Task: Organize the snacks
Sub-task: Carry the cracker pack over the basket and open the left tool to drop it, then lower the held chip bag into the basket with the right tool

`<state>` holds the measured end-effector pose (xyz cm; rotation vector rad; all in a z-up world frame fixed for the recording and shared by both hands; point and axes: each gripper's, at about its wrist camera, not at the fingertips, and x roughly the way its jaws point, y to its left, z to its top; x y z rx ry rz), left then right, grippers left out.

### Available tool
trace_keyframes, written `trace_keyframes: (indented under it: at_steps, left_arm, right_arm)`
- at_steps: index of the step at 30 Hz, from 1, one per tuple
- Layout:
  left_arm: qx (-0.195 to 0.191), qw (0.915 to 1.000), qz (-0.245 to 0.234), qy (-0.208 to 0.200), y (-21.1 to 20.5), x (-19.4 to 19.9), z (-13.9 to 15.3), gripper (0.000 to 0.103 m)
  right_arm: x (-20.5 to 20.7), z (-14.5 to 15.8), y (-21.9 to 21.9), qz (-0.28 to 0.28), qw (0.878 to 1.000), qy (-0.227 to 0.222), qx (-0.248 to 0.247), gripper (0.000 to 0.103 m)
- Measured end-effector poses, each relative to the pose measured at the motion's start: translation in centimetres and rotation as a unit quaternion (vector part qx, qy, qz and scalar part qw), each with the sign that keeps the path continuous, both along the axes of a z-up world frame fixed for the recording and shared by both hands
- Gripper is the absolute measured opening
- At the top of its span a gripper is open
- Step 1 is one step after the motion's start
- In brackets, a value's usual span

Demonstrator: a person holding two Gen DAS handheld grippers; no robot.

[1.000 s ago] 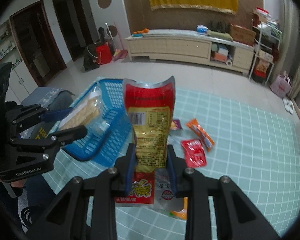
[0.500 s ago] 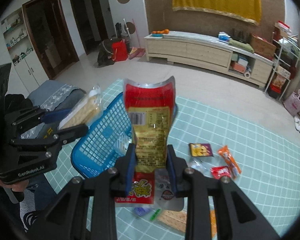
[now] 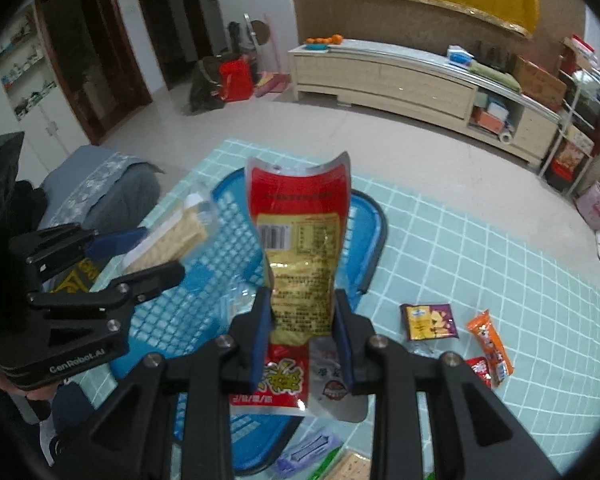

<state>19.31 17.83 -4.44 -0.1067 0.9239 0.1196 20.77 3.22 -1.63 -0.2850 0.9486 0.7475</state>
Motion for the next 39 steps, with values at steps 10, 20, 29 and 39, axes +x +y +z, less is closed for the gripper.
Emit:
trace_keyframes:
  at_steps: [10,20,29,39]
  left_arm:
    - [0.021,0.9996,-0.016,0.004,-1.2,0.8,-1.2,0.083]
    - [0.001,0.9999,0.009,-0.009,0.9,-1.1,0.6,0.083]
    - [0.014,0.9996,0.026,-0.002,2.3,-2.6,0.8,0.083]
    - [0.01,0.999,0.041,0.014,3.9,-2.9,-0.6,0.083]
  right_arm:
    - [0.9,-0.6,-0.3,-0.014,1.0,0.008,-0.009,0.034]
    - [0.7,0.2,0.0,-0.003,1.0,0.023,0.004,0.035]
    - [0.4,0.0,3.7,0.038,0.999,0.029,-0.006,0.035]
    - [1.5,-2.4,7.7,0.058,0.996,0.048,-0.045,0.036]
